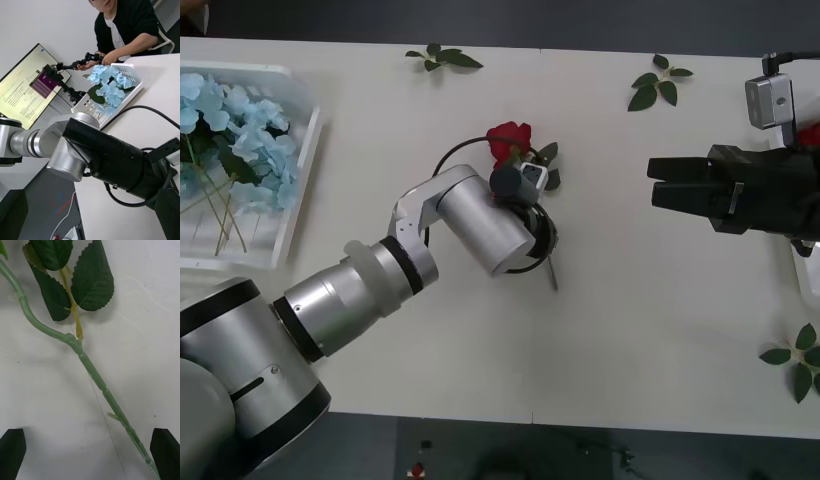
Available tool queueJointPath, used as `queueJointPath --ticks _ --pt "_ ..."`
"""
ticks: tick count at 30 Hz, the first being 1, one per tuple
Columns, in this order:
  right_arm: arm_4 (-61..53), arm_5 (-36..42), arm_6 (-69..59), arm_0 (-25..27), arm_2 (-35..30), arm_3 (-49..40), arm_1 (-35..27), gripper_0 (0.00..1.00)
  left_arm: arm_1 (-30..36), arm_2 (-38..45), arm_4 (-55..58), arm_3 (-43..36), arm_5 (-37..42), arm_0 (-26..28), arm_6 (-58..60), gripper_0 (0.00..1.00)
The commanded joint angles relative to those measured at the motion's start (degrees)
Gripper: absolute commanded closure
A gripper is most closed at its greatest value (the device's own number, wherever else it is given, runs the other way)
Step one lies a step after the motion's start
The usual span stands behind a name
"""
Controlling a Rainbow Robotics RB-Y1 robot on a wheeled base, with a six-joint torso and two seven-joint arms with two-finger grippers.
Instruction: Put the red flowers into the right box and the blue flowers into the left box
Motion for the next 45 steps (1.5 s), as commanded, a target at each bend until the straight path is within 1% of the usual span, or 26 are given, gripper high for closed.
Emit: queueJointPath --ticks 1,5,6,7,11,14,15,17,18,20,21,23,26,27,28,29,30,32,34,35,37,38,45 --pt "-0.5 0.0 1.2 -1.0 -1.4 -0.6 0.8 0.00 -0.6 -0.7 -0.7 -0.3 0.1 -2.4 -2.1 0.01" --pt "-0.5 0.0 1.2 -1.0 -1.6 -0.6 0.8 0.00 -0.6 -0.9 -1.0 0.0 0.1 -2.4 -2.3 0.01" --pt "-0.5 0.0 1.2 -1.0 -1.6 -0.6 0.8 0.00 -0.6 -1.1 -1.1 0.1 0.2 -2.4 -2.5 0.07" --pt "-0.5 0.0 1.2 -1.0 -1.6 -0.6 0.8 0.00 -0.6 -1.2 -1.3 0.3 0.1 -2.4 -2.6 0.10" --pt "-0.5 0.0 1.2 -1.0 -1.6 -0.7 0.8 0.00 -0.6 -2.2 -3.4 0.7 0.2 -2.4 -3.1 0.10" --pt "-0.5 0.0 1.2 -0.8 -1.6 -0.7 0.8 0.00 -0.6 -3.4 -6.2 0.9 0.1 -2.4 -3.3 0.18" --pt "-0.5 0.0 1.2 -0.8 -1.7 -0.7 0.8 0.00 -0.6 -3.7 -7.1 1.1 0.1 -2.4 -3.5 0.26" --pt "-0.5 0.0 1.2 -0.8 -1.8 -0.7 0.8 0.00 -0.6 -3.7 -7.6 1.6 0.1 -2.4 -3.8 0.54" --pt "-0.5 0.1 1.2 -0.8 -2.0 -0.6 0.8 0.00 -0.6 -3.7 -7.7 1.6 0.1 -2.4 -4.0 0.63" --pt "-0.5 0.0 1.2 -0.8 -2.1 -0.7 0.8 0.00 -0.6 -3.7 -7.8 1.6 0.1 -2.4 -4.1 0.74" --pt "-0.5 0.0 1.2 -0.8 -2.2 -0.7 0.8 0.00 -0.6 -3.7 -7.9 1.6 0.1 -2.4 -4.1 0.75" --pt "-0.5 0.0 1.2 -0.8 -2.3 -0.7 0.8 0.00 -0.6 -3.7 -7.9 1.6 0.2 -2.4 -4.1 0.75" --pt "-0.5 0.1 1.2 -0.8 -2.3 -0.7 0.7 0.00 -0.6 -3.7 -7.6 1.6 0.2 -2.4 -3.8 0.75" --pt "-0.5 0.0 1.2 -0.8 -2.3 -0.7 0.7 0.00 -0.6 -3.6 -7.6 1.6 0.1 -2.5 -3.7 0.73" --pt "-0.5 0.1 1.2 -0.8 -2.3 -0.7 0.7 0.00 -0.6 -3.5 -7.6 1.6 0.1 -2.4 -3.5 0.63" --pt "-0.5 0.1 1.2 -0.8 -2.3 -0.7 0.7 0.00 -0.6 -3.3 -7.7 1.5 0.1 -2.4 -3.4 0.49" --pt "-0.5 0.1 1.2 -0.8 -2.3 -0.7 0.7 0.00 -0.6 -3.0 -7.9 1.1 0.1 -2.4 -3.2 0.40" --pt "-0.5 0.1 1.2 -0.8 -2.3 -0.7 0.7 0.00 -0.5 -2.2 -8.9 0.3 0.2 -2.4 -2.8 0.24" --pt "-0.5 0.1 1.2 -0.8 -2.3 -0.7 0.7 0.00 -0.3 -1.5 -9.0 -0.3 0.2 -2.4 -2.6 0.12" --pt "-0.5 0.1 1.2 -0.8 -2.3 -0.7 0.7 0.00 -0.1 -1.1 -9.0 -0.5 0.2 -2.4 -2.6 0.10" --pt "-0.5 0.2 1.2 -0.8 -2.3 -0.6 0.7 0.00 0.1 -0.2 -8.3 -0.8 0.2 -2.4 -2.6 0.03" --pt "-0.5 0.2 1.2 -0.8 -2.3 -0.7 0.7 0.00 0.1 0.1 -7.7 -1.0 0.2 -2.5 -2.5 0.02" --pt "-0.5 0.3 1.2 -0.8 -2.3 -0.7 0.7 0.00 0.0 2.0 -7.4 -1.9 2.1 -4.0 -1.4 0.02"
